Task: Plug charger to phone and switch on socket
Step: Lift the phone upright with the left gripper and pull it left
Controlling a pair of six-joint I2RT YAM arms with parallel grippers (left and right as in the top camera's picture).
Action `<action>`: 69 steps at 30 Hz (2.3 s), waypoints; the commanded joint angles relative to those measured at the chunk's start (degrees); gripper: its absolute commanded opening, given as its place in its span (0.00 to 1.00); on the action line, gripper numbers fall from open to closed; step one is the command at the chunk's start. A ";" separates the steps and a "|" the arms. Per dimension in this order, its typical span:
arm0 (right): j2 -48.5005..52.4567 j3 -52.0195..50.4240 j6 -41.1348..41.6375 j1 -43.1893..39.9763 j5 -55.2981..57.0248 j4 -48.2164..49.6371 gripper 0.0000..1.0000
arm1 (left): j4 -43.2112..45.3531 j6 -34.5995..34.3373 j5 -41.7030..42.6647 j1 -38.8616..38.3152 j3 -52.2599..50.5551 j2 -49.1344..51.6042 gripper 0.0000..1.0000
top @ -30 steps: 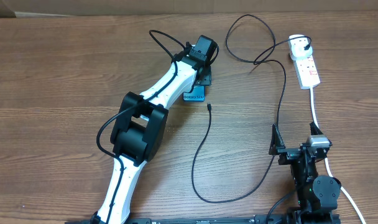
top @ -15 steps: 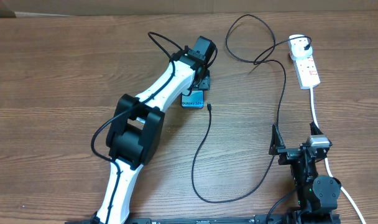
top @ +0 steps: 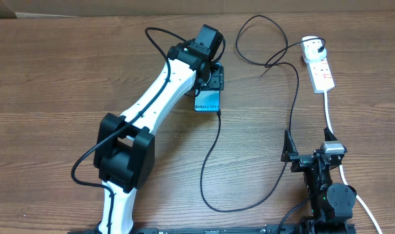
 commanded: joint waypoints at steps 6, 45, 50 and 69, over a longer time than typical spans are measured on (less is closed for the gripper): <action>-0.46 -0.61 -0.07 -0.04 0.13 0.31 1.00 | -1.57 -4.50 28.50 3.87 0.37 -7.50 0.52; -0.46 -0.61 -0.07 -0.04 0.15 0.31 1.00 | -2.05 -30.16 61.75 11.17 0.37 -7.50 0.55; -0.46 -0.61 -0.07 -0.04 0.15 0.33 1.00 | -2.10 -29.73 64.15 14.29 0.37 -7.50 0.55; -0.46 -0.61 -0.07 -0.04 0.15 0.31 1.00 | -2.14 -28.46 65.61 24.24 0.37 -7.50 0.55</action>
